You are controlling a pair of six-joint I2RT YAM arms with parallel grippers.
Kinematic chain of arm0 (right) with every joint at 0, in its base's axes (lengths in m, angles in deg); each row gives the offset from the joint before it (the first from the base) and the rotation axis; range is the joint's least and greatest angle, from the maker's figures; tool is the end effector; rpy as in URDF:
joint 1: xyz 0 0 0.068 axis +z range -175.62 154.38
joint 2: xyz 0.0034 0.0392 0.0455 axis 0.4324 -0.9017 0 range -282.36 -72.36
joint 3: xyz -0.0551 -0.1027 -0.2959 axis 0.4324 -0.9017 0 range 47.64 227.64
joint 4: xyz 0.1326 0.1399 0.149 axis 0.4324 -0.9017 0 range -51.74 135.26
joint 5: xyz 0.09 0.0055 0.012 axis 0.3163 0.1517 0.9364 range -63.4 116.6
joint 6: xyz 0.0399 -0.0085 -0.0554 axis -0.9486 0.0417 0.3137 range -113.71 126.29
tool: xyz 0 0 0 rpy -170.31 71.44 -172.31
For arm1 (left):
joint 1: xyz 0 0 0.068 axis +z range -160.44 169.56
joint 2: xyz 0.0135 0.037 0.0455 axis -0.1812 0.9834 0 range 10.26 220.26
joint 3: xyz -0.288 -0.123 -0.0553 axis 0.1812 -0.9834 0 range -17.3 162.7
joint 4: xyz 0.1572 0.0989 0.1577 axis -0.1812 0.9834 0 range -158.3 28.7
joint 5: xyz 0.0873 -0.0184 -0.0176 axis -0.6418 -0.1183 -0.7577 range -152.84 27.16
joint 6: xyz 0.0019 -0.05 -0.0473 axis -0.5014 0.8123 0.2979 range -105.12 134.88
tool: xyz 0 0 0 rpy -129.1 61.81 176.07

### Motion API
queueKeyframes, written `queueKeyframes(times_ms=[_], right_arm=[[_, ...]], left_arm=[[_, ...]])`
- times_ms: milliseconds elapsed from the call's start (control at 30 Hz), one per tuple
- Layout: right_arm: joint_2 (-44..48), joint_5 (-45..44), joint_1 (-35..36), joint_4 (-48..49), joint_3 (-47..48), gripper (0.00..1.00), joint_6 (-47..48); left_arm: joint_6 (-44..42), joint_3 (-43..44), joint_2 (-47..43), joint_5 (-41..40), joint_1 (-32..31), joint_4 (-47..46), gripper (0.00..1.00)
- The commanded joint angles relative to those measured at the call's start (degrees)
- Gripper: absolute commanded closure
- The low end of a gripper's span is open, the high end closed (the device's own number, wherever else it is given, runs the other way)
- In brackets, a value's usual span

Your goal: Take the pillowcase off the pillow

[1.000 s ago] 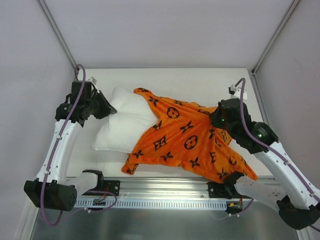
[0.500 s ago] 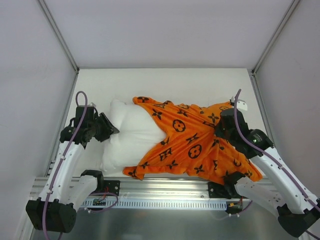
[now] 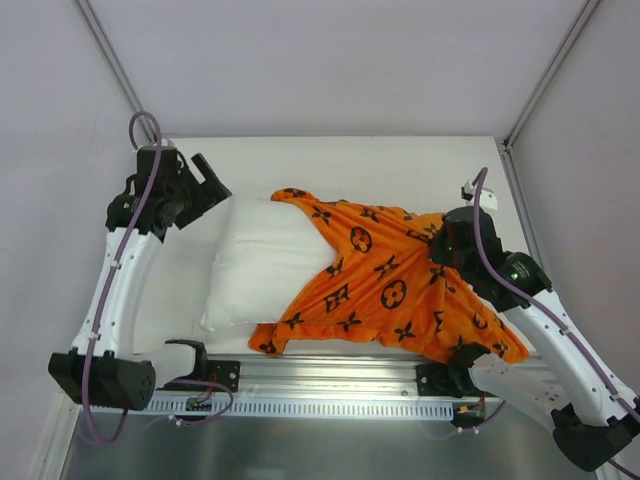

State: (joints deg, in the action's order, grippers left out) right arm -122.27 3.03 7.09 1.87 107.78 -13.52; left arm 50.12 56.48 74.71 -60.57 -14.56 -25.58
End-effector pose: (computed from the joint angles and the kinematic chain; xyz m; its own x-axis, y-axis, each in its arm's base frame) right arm 0.1267 0.0549 0.3819 -0.5054 0.0446 -0.8617 -0.0450 0.9959 0.0779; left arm 0.2068 -0.0171 0.4181 -0.5088 -0.5414 -0.6693 -0.2312 0.8349 -0.4996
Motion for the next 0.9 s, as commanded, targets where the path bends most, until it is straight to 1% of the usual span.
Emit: queueKeyframes(times_ms=[0,133,167,267,333,400,433,467,500,533,567,600,633,667,733,767,800,867], right_arm=[[1.22,-1.48,-0.72,-0.46,1.29,0.99,1.35],[0.96,-1.21,-0.72,-0.81,0.69,0.99,1.71],[0.69,-0.17,-0.72,-0.38,0.25,0.99,2.06],[-0.10,1.59,-0.72,-0.29,-2.82,0.99,1.97],[0.08,1.51,-0.63,-0.37,-5.02,0.99,0.83],[0.95,2.12,-0.63,-0.11,-8.10,0.99,0.48],[1.22,3.17,-0.63,1.63,-9.07,0.98,1.35],[1.48,8.14,-0.63,2.78,-10.38,0.93,3.01],[1.05,11.85,-0.63,4.18,-10.65,0.87,7.55],[0.43,14.75,-0.63,4.89,-10.22,0.73,9.25],[-0.36,17.39,-0.02,4.64,-7.78,0.65,10.48],[-1.84,16.90,0.60,3.94,-6.02,0.55,11.45],[-2.47,14.46,2.86,3.85,-4.26,0.35,11.38],[-3.26,13.65,4.10,4.46,-2.50,0.27,11.46],[-6.85,11.37,7.09,6.30,3.38,0.16,10.85],[-8.69,8.75,10.06,6.66,5.75,0.16,10.67],[-10.71,7.50,11.57,7.01,10.30,0.16,10.50],[-17.21,7.05,15.43,9.20,14.46,0.16,11.54]], left_arm=[[-0.61,5.14,8.12,-3.93,-2.03,1.57,0.17],[-0.18,7.26,15.96,-2.35,-3.87,2.10,0.15],[0.43,6.91,17.28,-0.87,-5.53,2.10,0.14],[1.92,4.55,20.54,-0.68,-9.22,2.02,0.11],[2.72,1.92,22.30,-0.16,-10.20,1.93,0.13],[3.69,-0.38,22.57,1.16,-11.00,0.62,0.45],[4.30,-2.91,22.04,1.69,-11.08,-0.17,0.70],[4.39,-3.98,21.43,2.21,-11.09,-0.70,1.00],[4.13,-4.78,19.77,3.18,-11.09,-1.58,1.00],[3.61,-6.35,18.80,3.97,-11.09,-2.11,1.00],[2.65,-7.24,16.53,4.33,-11.17,-2.55,1.00],[2.38,-7.94,15.28,4.94,-11.09,-2.99,1.00],[2.02,-9.43,14.23,5.38,-11.09,-3.17,1.00],[2.02,-10.14,12.39,5.82,-11.17,-3.52,1.00],[2.72,-12.07,11.06,6.79,-11.17,-4.13,1.00],[2.99,-12.69,10.01,7.31,-11.09,-4.40,1.00],[3.25,-13.13,9.56,7.84,-11.09,-4.92,1.00],[3.95,-14.45,8.51,8.98,-11.09,-5.45,1.00]])
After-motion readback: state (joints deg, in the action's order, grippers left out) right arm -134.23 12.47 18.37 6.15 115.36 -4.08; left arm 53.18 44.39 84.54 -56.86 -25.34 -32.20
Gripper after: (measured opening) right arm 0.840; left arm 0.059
